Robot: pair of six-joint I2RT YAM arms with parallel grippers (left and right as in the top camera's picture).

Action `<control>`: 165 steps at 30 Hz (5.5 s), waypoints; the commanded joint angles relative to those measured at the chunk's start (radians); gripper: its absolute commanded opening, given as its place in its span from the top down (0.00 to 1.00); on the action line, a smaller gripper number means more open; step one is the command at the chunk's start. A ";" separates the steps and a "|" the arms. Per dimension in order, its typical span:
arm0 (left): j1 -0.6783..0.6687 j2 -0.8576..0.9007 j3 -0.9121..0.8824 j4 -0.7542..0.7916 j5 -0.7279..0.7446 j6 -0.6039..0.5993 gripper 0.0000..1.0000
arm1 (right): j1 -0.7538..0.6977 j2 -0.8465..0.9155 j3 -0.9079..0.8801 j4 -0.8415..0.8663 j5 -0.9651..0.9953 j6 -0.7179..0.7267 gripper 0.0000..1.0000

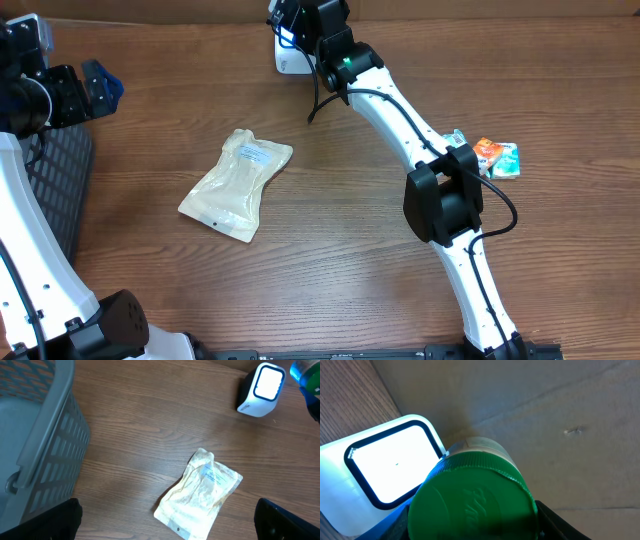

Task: Scan the item barcode
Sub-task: 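Hold the jar in front of the scanner, then carry the jar right and release it beside the packs, then move the right gripper to the cream pouch and grasp it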

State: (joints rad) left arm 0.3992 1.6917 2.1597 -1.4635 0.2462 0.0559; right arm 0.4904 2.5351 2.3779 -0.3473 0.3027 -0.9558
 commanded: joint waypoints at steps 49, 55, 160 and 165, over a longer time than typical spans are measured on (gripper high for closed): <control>-0.007 0.003 0.003 0.001 -0.002 0.011 0.00 | -0.438 -0.444 -0.280 -1.068 -0.279 1.143 0.67; -0.007 0.003 0.003 0.001 -0.003 0.011 0.00 | -0.507 -0.444 -0.453 -0.863 -0.278 1.142 0.66; -0.007 0.003 0.003 0.001 -0.002 0.011 0.00 | 0.312 -0.261 -1.053 0.351 -0.530 1.980 0.56; -0.007 0.003 0.003 0.001 -0.002 0.011 0.00 | 0.258 -0.277 -1.042 0.347 -0.696 1.896 0.76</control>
State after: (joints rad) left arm 0.3992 1.6917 2.1597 -1.4635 0.2459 0.0559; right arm 0.7898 2.2147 1.3491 0.0246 -0.2977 1.0069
